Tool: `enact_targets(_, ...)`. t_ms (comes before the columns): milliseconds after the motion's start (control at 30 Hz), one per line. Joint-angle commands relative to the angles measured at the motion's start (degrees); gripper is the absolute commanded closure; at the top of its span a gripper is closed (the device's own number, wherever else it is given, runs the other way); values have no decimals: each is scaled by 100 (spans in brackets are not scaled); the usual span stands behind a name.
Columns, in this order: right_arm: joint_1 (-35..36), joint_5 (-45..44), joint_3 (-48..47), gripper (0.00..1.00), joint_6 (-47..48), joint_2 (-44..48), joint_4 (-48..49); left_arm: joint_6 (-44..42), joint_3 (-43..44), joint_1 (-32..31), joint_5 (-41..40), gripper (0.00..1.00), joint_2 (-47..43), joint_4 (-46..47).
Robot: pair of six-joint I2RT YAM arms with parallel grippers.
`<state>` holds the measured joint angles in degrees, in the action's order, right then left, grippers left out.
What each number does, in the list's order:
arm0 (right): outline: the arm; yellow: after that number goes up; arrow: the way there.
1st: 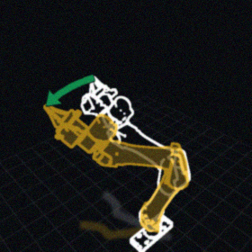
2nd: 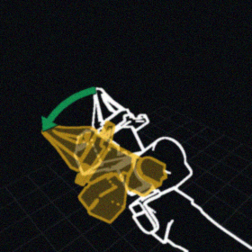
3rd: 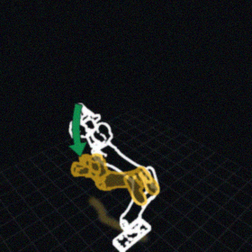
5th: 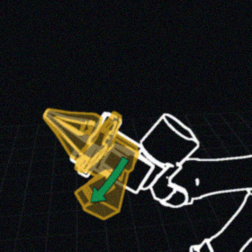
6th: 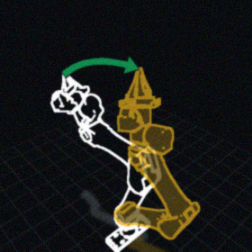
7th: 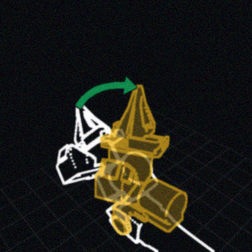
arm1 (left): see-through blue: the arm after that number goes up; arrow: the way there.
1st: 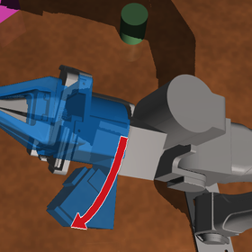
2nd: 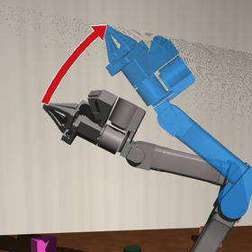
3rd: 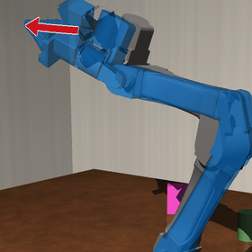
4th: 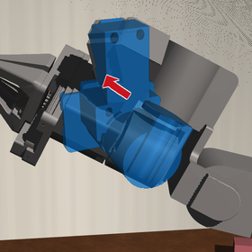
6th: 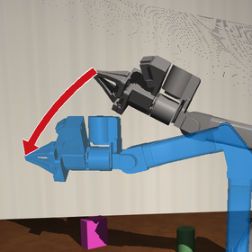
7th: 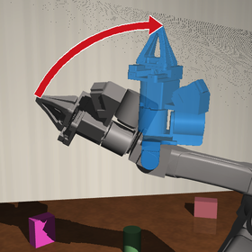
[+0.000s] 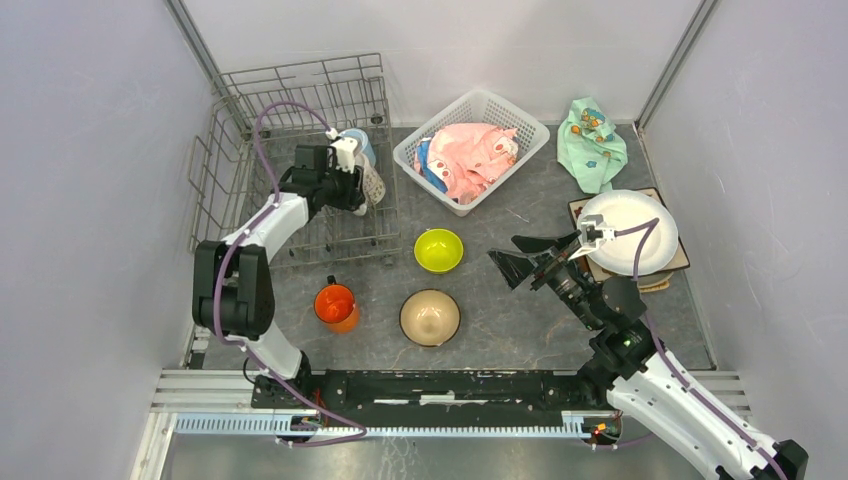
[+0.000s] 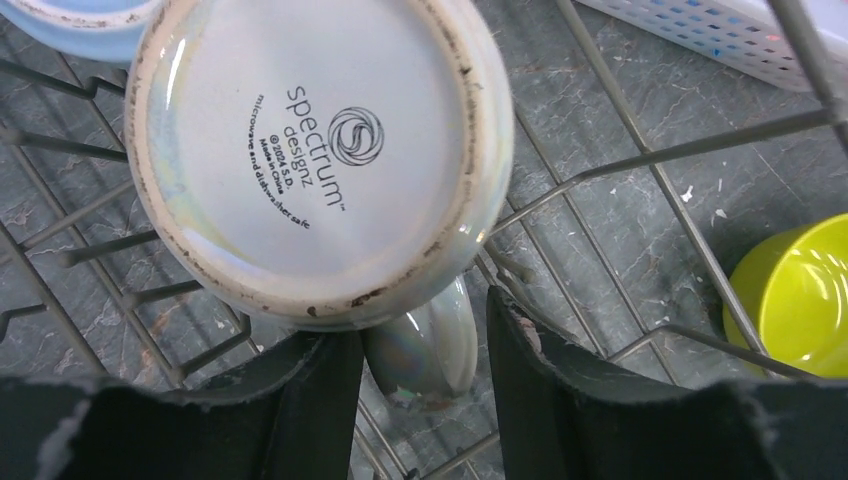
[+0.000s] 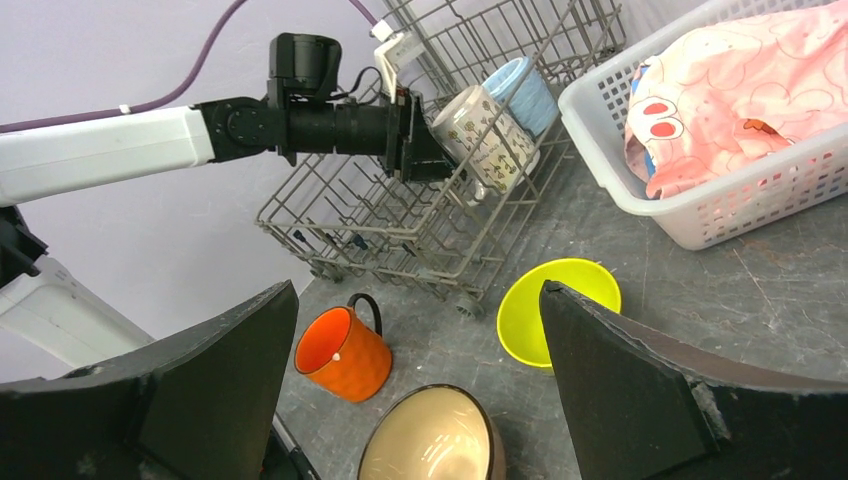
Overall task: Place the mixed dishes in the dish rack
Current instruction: Turn the cup upside down in the dish rack, then pick up the cup at the corner of the board.
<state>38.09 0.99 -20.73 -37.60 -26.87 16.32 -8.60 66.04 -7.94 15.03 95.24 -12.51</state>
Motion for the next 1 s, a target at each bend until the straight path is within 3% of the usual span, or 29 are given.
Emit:
enact_targets(0, -10, -226, -55, 2, 98, 59, -162, 129, 362, -14, 210, 43, -530, 32)
enact_targets(300, -14, -555, -396, 2, 57, -404, -1424, 535, 544, -14, -295, 28, -1245, -412)
enact_targets(367, -12, -520, -542, 2, 63, -605, -1740, 751, 494, -14, -301, 6, -1471, -498)
enact_targets(400, -20, -479, -582, 2, 66, -700, -1893, 829, 444, -14, -329, 1, -1613, -528)
enact_targets(533, -15, -342, -612, 2, 36, -955, -2028, 1448, 46, -14, -909, 0, -2268, -525)
enact_targets(667, -13, -309, -549, 2, 14, -1073, -2088, 2328, -268, -14, -2335, 0, -3066, -600)
enact_targets(967, -15, -540, -442, 2, 14, -1148, -2289, 4719, -232, -14, -4636, 0, -3957, -2473)
